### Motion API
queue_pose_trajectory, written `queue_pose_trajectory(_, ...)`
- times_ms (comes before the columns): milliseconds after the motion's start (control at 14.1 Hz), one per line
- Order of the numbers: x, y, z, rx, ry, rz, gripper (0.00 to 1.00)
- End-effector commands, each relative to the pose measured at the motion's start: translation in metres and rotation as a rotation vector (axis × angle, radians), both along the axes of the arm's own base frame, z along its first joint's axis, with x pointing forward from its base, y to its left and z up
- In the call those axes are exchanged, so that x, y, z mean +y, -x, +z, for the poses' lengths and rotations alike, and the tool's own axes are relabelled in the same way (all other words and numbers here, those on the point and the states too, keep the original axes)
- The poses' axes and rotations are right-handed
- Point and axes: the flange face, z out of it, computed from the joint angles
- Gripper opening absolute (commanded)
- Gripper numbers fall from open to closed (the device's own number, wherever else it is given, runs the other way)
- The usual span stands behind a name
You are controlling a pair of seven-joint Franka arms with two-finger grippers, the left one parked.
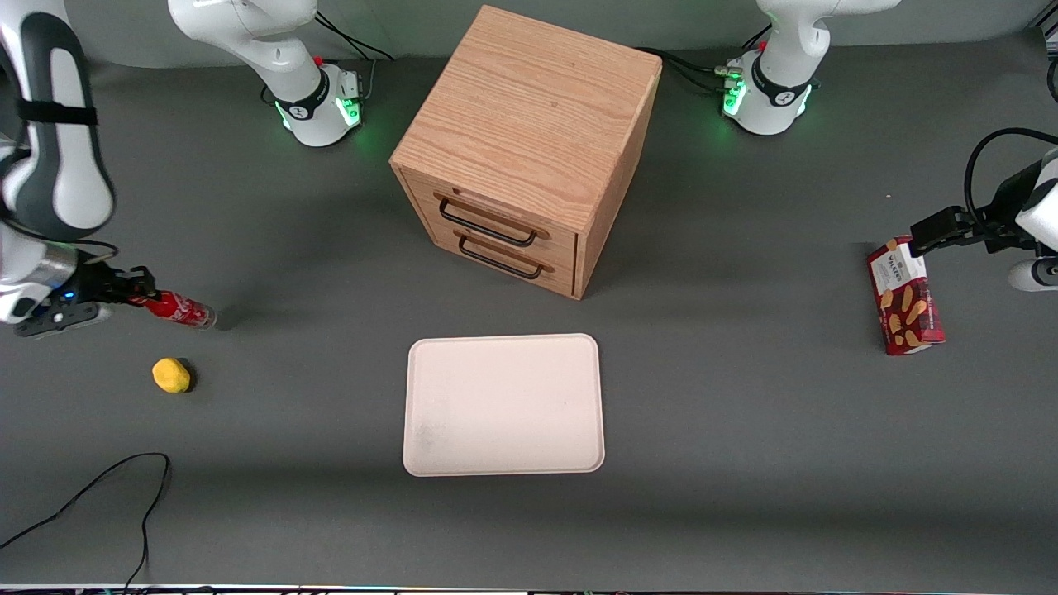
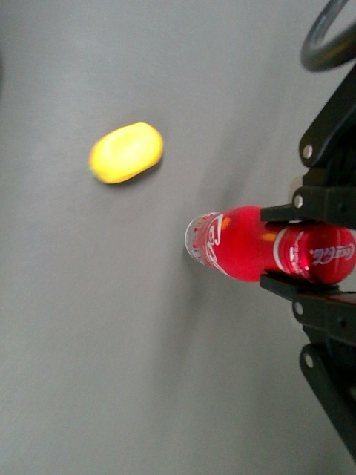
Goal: Place coke bottle on tray
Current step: 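Close the right gripper around the bottle's body, then lift the bottle and carry it over the white tray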
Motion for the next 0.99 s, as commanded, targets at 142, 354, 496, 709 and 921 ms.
queue_pose_trajectory(142,0.049,-0.042,0.104,-0.021,0.01,0.024,0.02)
queue_pose_trajectory(354,0.091,-0.059,0.166,-0.011,0.035,0.052,0.02)
queue_pose_trajectory(496,0.114,-0.069,0.198,-0.002,0.047,0.038,0.02)
queue_pose_trajectory(709,0.157,-0.079,0.232,-0.021,0.053,0.053,0.04)
queue_pose_trajectory(921,0.209,-0.094,0.242,-0.073,0.038,0.074,0.07)
